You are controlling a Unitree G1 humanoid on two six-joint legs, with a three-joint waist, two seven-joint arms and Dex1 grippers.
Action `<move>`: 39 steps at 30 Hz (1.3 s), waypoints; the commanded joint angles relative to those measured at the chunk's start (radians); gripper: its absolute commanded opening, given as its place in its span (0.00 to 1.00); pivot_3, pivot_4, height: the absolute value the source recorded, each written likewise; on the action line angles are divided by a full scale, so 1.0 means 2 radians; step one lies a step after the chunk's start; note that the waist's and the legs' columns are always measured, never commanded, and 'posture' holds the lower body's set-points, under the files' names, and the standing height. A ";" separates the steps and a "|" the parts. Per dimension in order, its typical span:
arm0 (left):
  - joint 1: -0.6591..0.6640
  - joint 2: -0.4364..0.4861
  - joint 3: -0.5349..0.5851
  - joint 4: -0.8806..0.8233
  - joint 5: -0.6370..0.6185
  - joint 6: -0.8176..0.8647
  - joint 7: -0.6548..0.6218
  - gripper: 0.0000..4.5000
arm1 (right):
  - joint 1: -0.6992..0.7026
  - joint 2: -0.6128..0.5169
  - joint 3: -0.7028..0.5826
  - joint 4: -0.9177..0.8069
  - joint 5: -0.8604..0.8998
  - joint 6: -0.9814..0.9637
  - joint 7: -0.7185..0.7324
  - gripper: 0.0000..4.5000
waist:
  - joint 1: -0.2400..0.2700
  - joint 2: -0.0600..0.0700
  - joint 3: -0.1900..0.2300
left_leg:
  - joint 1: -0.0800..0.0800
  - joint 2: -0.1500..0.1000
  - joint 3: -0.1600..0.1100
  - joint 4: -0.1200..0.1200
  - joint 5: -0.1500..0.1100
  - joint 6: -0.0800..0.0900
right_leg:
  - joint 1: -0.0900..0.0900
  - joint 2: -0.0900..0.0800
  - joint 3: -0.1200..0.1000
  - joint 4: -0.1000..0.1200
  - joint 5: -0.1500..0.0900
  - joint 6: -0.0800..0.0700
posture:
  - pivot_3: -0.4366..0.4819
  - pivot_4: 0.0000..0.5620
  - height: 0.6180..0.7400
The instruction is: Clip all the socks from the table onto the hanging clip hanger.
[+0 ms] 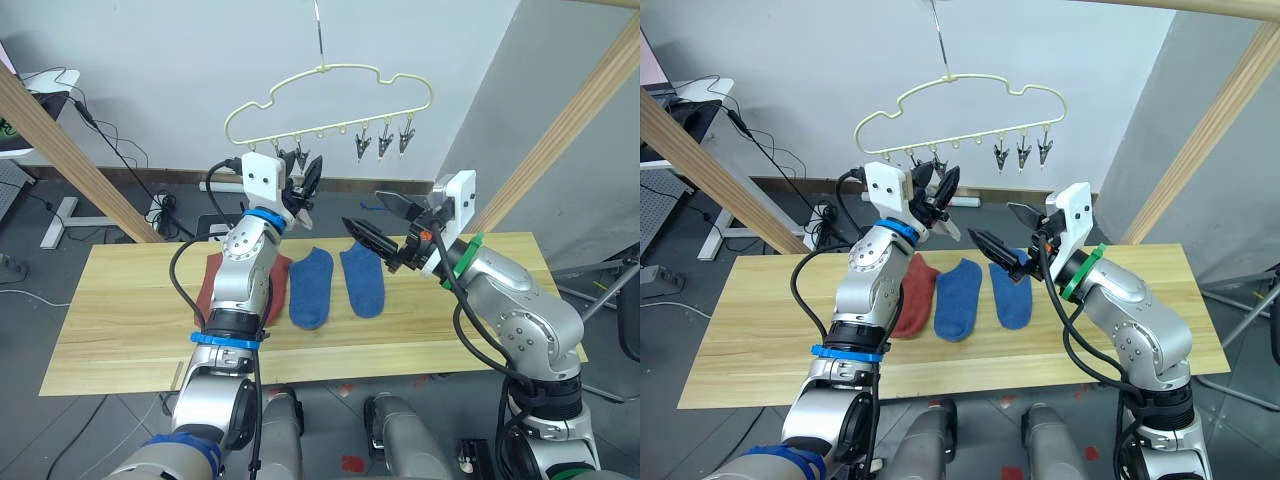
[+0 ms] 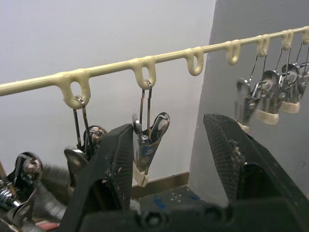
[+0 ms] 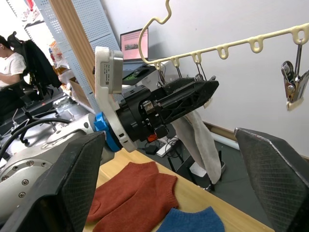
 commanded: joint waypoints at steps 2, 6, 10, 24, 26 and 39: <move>-0.011 -0.005 0.001 -0.009 0.001 -0.014 -0.005 0.56 | -0.002 -0.003 -0.007 -0.018 0.006 -0.011 -0.003 1.00 | 0.000 0.000 0.000 | 0.000 0.000 0.000 0.000 0.000 0.000 | 0.000 0.000 0.000 0.000 0.000 0.000 | 0.39 0.45 1.00; -0.013 -0.006 0.001 -0.006 0.000 -0.015 -0.007 0.56 | -0.001 -0.002 -0.006 -0.018 0.006 -0.012 -0.005 1.00 | 0.000 0.000 0.000 | 0.000 0.000 0.000 0.000 0.000 0.000 | 0.000 0.000 0.000 0.000 0.000 0.000 | 0.39 0.45 1.00; -0.019 -0.006 0.003 0.003 0.001 -0.017 -0.007 0.56 | -0.001 -0.001 -0.006 -0.018 0.006 -0.012 -0.007 1.00 | -0.001 0.000 0.000 | 0.000 0.000 0.000 0.000 0.000 0.000 | 0.000 0.000 0.000 0.000 0.000 0.000 | 0.38 0.44 1.00; -0.023 -0.011 0.010 0.008 -0.007 -0.020 -0.011 0.26 | -0.002 -0.001 -0.006 -0.020 0.010 -0.008 -0.010 1.00 | -0.001 0.000 0.000 | 0.000 0.000 0.000 0.000 0.000 0.000 | 0.000 0.000 0.000 0.001 0.000 0.000 | 0.38 0.43 1.00; -0.023 -0.012 0.011 0.008 -0.008 -0.020 -0.011 0.13 | -0.002 -0.001 -0.006 -0.020 0.011 -0.008 -0.011 1.00 | -0.001 0.000 0.000 | 0.000 0.000 0.000 0.000 0.000 0.000 | 0.000 0.000 0.000 0.001 0.000 0.000 | 0.38 0.43 1.00; -0.013 0.005 0.042 -0.049 -0.069 0.113 -0.010 0.00 | -0.029 -0.025 0.117 0.201 -0.163 -0.060 -0.032 1.00 | -0.005 0.000 0.000 | 0.000 0.000 0.000 0.001 0.000 0.000 | 0.000 0.000 0.000 0.002 0.000 0.000 | 0.39 0.44 1.00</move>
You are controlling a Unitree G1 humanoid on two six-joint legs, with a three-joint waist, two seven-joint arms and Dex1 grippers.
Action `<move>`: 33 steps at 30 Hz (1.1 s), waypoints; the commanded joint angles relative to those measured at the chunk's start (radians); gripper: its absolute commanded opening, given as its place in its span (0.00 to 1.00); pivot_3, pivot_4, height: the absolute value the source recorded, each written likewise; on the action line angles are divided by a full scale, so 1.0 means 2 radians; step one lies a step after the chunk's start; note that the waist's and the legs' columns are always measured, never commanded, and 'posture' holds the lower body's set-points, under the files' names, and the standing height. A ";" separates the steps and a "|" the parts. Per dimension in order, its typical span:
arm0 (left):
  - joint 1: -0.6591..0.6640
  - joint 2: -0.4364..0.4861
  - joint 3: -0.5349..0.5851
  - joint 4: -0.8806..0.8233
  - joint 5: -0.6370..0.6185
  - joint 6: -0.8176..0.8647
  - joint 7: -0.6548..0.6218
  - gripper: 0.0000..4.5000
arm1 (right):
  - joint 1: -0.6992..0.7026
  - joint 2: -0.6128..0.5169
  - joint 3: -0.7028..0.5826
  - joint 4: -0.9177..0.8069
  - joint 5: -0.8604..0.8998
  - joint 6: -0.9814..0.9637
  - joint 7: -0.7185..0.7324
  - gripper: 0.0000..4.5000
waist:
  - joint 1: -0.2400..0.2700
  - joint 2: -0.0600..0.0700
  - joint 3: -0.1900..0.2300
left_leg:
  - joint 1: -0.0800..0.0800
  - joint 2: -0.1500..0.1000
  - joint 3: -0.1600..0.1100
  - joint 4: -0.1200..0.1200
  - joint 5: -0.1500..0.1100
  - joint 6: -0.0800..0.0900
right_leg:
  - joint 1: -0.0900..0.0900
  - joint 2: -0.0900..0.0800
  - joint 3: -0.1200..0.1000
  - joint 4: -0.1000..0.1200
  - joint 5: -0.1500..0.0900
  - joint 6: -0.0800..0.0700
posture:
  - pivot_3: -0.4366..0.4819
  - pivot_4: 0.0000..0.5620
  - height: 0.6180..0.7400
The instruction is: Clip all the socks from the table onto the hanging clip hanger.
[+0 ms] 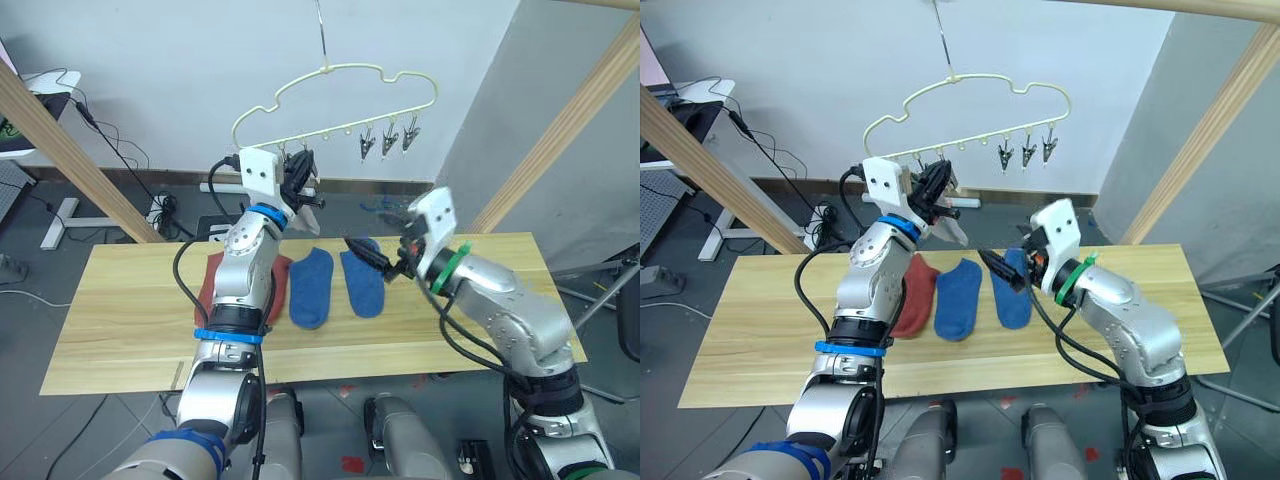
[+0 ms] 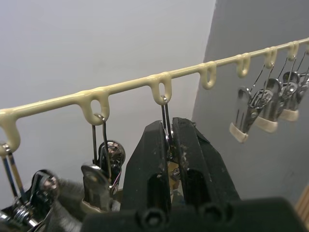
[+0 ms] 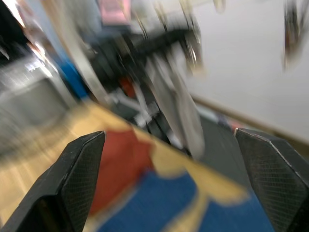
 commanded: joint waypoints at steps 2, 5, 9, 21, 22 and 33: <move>0.003 0.020 0.021 -0.058 -0.052 0.096 -0.004 0.00 | -0.045 0.018 0.053 0.159 -0.088 -0.069 0.005 1.00 | -0.005 0.000 0.000 | 0.000 0.000 0.000 0.001 0.000 0.000 | 0.000 0.000 0.000 0.001 0.000 0.000 | 0.39 0.44 1.00; 0.009 0.046 0.034 -0.089 -0.079 0.147 -0.014 0.00 | -0.092 0.047 0.068 0.295 -0.126 -0.120 0.010 1.00 | -0.011 0.000 0.000 | 0.001 0.000 0.000 0.001 0.000 0.000 | -0.001 0.000 0.000 0.003 0.000 0.000 | 0.43 0.44 1.00; 0.021 0.069 0.045 -0.120 -0.096 0.186 -0.011 0.00 | -0.142 0.084 0.064 0.450 -0.160 -0.181 0.006 1.00 | -0.008 0.000 0.000 | 0.001 0.000 0.000 0.001 0.001 0.000 | -0.001 0.001 0.000 0.004 0.000 0.000 | 0.46 0.44 1.00; 0.052 0.062 0.051 -0.179 -0.112 0.227 0.016 0.00 | -0.190 0.125 0.046 0.666 -0.212 -0.270 0.032 0.79 | 0.002 0.000 0.000 | 0.003 0.000 0.001 0.001 0.001 0.000 | 0.001 0.000 0.001 0.005 0.000 -0.001 | 0.51 0.45 1.00; 0.054 0.063 0.052 -0.181 -0.114 0.230 0.016 0.00 | -0.186 0.123 0.045 0.663 -0.213 -0.272 0.040 0.71 | 0.002 0.000 0.000 | 0.004 0.000 0.001 0.001 0.001 0.000 | 0.001 0.000 0.002 0.006 0.000 -0.001 | 0.51 0.45 1.00; 0.050 0.048 0.097 -0.179 -0.197 0.309 0.043 0.00 | -0.072 0.068 0.028 0.429 -0.200 -0.237 0.109 0.00 | 0.005 0.000 0.000 | 0.004 0.000 0.002 0.001 0.001 0.000 | 0.001 0.000 0.003 0.005 0.000 -0.001 | 0.49 0.45 1.00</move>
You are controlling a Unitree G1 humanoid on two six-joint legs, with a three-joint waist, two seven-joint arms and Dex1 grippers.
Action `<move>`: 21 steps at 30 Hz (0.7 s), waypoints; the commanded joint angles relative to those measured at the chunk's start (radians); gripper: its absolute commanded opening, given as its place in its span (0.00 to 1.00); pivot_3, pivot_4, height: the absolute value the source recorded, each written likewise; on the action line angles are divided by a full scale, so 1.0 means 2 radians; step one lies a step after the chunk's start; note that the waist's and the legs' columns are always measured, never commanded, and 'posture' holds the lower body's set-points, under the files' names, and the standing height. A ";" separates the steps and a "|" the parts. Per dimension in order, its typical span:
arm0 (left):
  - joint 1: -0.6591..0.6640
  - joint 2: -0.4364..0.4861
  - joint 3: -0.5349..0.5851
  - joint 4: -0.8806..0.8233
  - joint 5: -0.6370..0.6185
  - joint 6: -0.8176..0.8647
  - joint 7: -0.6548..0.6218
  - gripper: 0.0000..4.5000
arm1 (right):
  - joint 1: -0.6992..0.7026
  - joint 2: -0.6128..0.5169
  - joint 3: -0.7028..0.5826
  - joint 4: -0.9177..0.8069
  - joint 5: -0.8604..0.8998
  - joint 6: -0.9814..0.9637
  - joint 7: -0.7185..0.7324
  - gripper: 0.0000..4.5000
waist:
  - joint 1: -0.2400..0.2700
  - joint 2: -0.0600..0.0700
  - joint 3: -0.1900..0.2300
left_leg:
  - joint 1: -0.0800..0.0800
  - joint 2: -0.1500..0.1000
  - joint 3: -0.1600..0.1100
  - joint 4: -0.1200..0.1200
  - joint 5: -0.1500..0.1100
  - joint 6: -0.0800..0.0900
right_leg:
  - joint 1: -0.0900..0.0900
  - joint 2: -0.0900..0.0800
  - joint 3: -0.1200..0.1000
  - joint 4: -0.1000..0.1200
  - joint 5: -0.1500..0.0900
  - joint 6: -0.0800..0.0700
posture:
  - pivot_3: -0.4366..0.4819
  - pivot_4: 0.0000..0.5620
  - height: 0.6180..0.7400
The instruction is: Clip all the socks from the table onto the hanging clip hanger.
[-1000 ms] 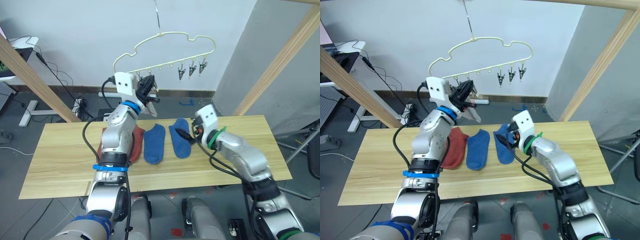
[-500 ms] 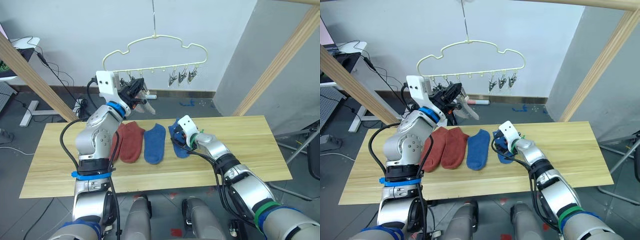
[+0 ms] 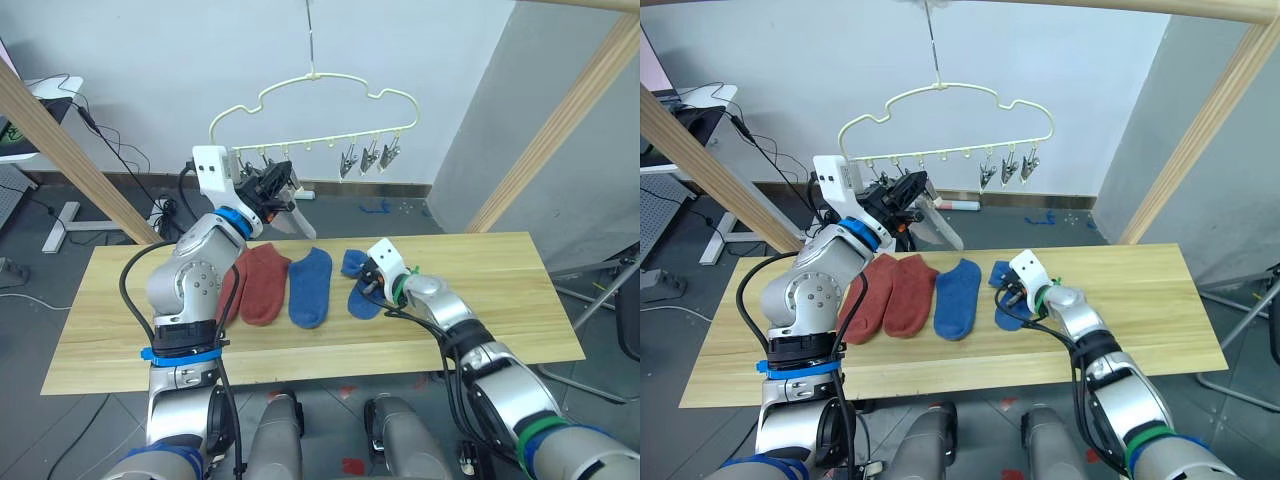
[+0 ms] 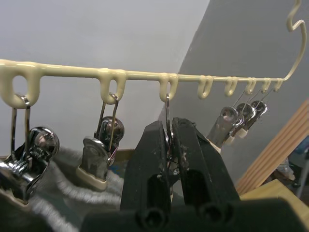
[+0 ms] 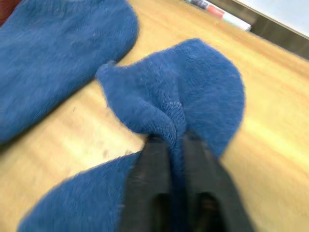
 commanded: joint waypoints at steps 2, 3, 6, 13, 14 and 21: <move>-0.005 -0.012 0.048 0.003 -0.070 0.055 0.036 0.00 | 0.071 -0.030 -0.006 -0.184 0.016 0.047 0.034 0.00 | -0.001 0.000 0.000 | 0.000 0.000 0.000 0.000 0.000 0.000 | 0.000 0.000 0.000 0.000 0.000 0.000 | 0.48 0.45 1.00; -0.007 -0.018 0.059 0.004 -0.092 0.071 0.047 0.00 | 0.087 -0.034 -0.008 -0.227 0.020 0.061 0.036 0.00 | -0.002 0.000 0.000 | 0.000 0.000 0.000 0.000 0.000 0.000 | 0.000 0.000 0.000 0.000 0.000 0.000 | 0.48 0.45 1.00; -0.010 -0.028 0.088 0.009 -0.155 0.125 0.087 0.00 | 0.122 -0.039 -0.017 -0.355 0.037 0.108 0.031 0.00 | -0.006 0.000 0.000 | 0.000 0.000 0.000 0.000 0.000 0.000 | 0.000 0.000 0.001 0.000 0.000 0.000 | 0.47 0.45 1.00; -0.015 -0.031 0.121 0.018 -0.253 0.183 0.151 0.00 | 0.150 -0.035 -0.012 -0.550 0.056 0.221 0.000 0.00 | -0.007 0.000 0.000 | 0.000 0.000 0.000 0.000 0.000 0.000 | 0.000 0.000 0.000 0.000 0.000 0.000 | 0.44 0.43 1.00; -0.016 -0.030 0.119 0.017 -0.259 0.184 0.154 0.00 | 0.148 -0.029 -0.010 -0.564 0.057 0.233 -0.007 0.00 | -0.007 0.000 0.000 | 0.000 0.000 0.000 0.000 0.000 0.000 | 0.000 0.000 0.001 0.000 0.000 0.000 | 0.43 0.43 1.00; -0.019 -0.031 0.102 0.018 -0.290 0.183 0.168 0.00 | 0.128 0.001 -0.002 -0.600 0.063 0.276 -0.042 0.00 | -0.008 0.000 0.000 | 0.000 0.000 0.000 0.000 0.000 0.000 | 0.000 0.000 0.001 0.000 0.000 0.000 | 0.42 0.42 1.00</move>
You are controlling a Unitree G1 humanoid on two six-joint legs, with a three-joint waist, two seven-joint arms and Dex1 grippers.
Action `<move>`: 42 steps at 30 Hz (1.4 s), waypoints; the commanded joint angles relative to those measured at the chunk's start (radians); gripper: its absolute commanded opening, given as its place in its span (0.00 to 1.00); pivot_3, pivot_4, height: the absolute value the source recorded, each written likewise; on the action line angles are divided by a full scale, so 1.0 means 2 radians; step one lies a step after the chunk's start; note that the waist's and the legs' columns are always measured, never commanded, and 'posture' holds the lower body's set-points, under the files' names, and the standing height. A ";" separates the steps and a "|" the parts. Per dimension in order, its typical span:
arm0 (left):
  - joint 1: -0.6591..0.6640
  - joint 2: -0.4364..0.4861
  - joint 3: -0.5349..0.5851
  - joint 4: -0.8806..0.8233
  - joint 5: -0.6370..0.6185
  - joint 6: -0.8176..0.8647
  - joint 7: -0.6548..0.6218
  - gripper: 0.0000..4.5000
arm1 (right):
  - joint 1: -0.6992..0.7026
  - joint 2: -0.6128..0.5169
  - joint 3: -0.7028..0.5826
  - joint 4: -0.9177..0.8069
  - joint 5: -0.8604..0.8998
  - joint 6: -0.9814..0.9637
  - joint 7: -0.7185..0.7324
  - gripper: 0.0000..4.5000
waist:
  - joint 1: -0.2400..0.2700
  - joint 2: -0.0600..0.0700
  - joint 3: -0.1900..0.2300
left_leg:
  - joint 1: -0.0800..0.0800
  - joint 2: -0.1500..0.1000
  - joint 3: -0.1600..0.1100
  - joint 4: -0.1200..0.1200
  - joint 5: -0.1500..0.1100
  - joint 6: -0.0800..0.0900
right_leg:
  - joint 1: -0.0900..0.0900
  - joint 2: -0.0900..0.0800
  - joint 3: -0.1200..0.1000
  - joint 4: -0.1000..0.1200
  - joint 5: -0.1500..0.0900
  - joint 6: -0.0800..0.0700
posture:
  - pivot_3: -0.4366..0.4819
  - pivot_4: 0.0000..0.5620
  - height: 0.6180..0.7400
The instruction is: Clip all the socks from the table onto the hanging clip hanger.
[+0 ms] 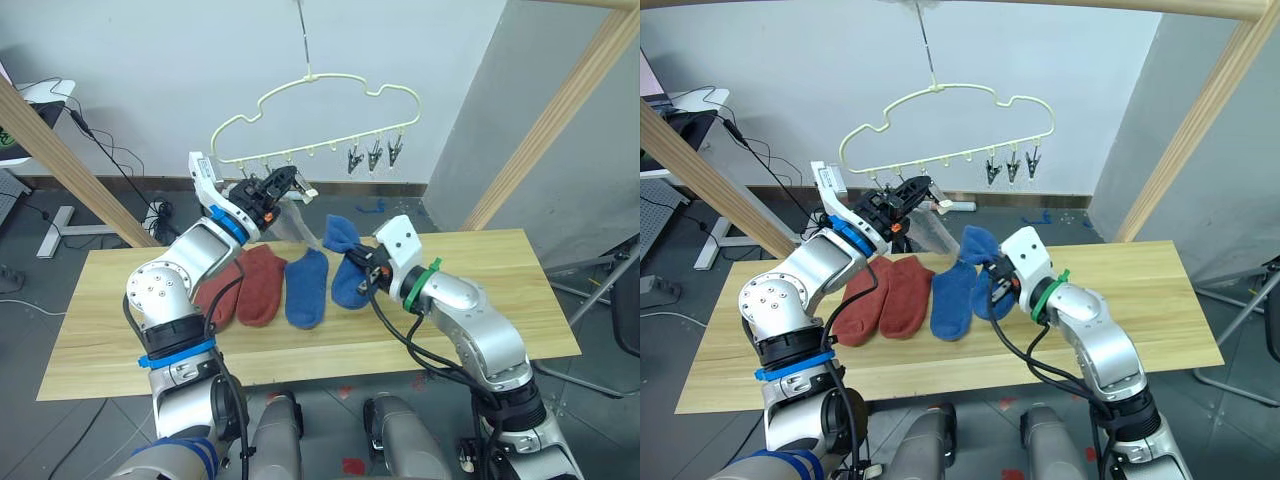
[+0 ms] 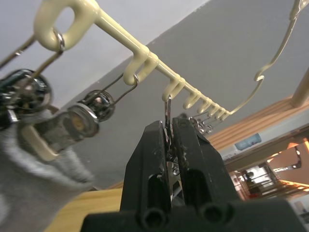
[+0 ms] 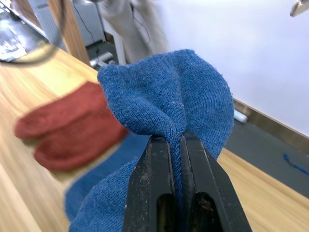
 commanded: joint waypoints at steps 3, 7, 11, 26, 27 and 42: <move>0.003 0.003 -0.017 -0.002 -0.016 0.007 0.007 0.00 | -0.023 0.009 -0.002 -0.023 0.007 0.008 -0.018 0.00 | 0.000 0.000 0.000 | 0.000 0.000 0.000 0.000 0.000 0.000 | 0.000 0.000 0.000 0.000 0.000 0.000 | 0.42 0.42 1.00; 0.005 0.008 -0.020 -0.001 -0.021 0.003 0.010 0.00 | -0.037 0.010 -0.002 -0.024 0.012 0.013 -0.019 0.00 | 0.000 0.000 0.000 | 0.000 0.000 0.000 0.000 0.000 0.000 | 0.000 0.000 0.000 0.000 0.000 0.000 | 0.42 0.43 1.00; 0.008 0.011 -0.023 -0.001 -0.023 0.000 0.010 0.00 | -0.050 0.014 -0.003 -0.025 0.016 0.020 -0.021 0.00 | 0.000 0.000 0.000 | 0.000 0.000 0.000 0.000 0.000 0.000 | 0.000 0.000 0.000 0.000 0.000 0.000 | 0.43 0.43 1.00; 0.014 0.014 -0.033 -0.004 -0.029 -0.010 0.010 0.00 | -0.086 0.043 0.013 0.002 0.024 0.019 -0.037 0.00 | 0.000 0.000 0.000 | 0.000 0.000 0.000 -0.001 0.000 0.000 | 0.000 0.000 0.000 -0.001 0.000 0.000 | 0.43 0.44 1.00; 0.014 0.015 -0.034 -0.005 -0.030 -0.010 0.009 0.00 | -0.090 0.046 0.014 0.008 0.022 0.016 -0.038 0.00 | 0.000 0.000 0.000 | -0.001 0.000 0.000 -0.001 0.000 0.000 | 0.000 0.000 0.000 -0.001 0.000 0.000 | 0.43 0.44 1.00; 0.021 0.031 -0.047 -0.022 -0.019 -0.030 -0.022 0.57 | -0.102 0.049 0.017 0.047 0.018 -0.005 -0.045 0.00 | 0.002 0.000 0.000 | -0.003 0.000 -0.001 -0.002 0.000 0.000 | -0.001 0.000 -0.001 -0.004 0.000 0.000 | 0.45 0.45 1.00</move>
